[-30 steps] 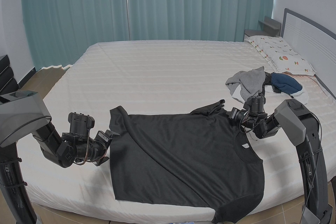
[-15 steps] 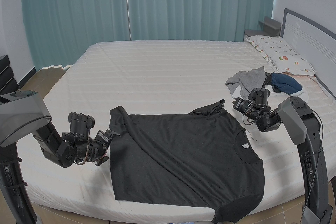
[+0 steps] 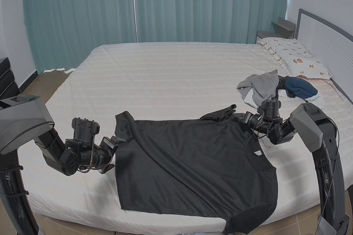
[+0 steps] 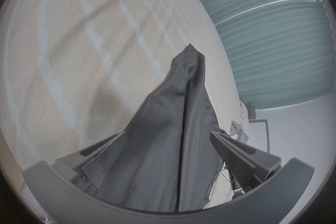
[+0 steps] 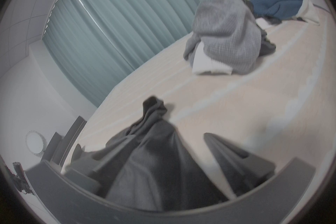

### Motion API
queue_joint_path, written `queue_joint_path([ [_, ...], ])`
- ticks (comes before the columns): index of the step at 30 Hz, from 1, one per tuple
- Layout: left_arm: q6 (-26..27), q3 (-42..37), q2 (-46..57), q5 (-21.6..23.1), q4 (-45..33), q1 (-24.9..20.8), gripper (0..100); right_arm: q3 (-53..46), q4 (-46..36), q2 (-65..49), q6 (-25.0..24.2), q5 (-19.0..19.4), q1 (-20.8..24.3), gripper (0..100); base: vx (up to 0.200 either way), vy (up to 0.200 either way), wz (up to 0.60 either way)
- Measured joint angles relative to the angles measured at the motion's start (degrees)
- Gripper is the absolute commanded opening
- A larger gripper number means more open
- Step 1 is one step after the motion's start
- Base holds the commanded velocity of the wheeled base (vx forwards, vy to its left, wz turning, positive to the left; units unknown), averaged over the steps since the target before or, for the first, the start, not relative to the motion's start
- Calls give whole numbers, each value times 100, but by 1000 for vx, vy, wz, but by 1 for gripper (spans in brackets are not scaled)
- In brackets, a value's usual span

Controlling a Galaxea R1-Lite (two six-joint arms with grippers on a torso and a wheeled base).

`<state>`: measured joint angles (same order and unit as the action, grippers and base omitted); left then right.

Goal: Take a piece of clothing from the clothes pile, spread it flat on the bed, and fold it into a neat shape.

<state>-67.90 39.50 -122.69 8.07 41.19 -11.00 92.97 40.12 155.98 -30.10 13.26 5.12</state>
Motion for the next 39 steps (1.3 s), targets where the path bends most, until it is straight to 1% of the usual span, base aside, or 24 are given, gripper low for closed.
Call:
queue_joint_path([
  [6,5,-2,-7,0,0,2,100,-110,-156,-38,0,55,28,100,0,0,0],
  [7,5,-2,-7,0,0,0,100,-116,-169,-39,0,59,28,0,0,0,0],
  [19,0,2,-11,-9,0,2,100,9,-244,-2,-17,45,-2,0,0,0,0],
  [26,-2,-2,-11,-6,2,-2,100,375,-301,44,-123,-54,-85,0,0,0,0],
  [30,0,-6,-11,-11,5,-2,100,678,-277,78,-145,-232,-132,0,0,0,0],
  [36,0,-11,-11,-24,7,-7,100,1477,-262,328,-154,-691,-173,0,0,0,0],
  [39,0,-13,-11,-30,7,-7,100,1849,-257,511,-156,-859,-179,0,0,0,0],
])
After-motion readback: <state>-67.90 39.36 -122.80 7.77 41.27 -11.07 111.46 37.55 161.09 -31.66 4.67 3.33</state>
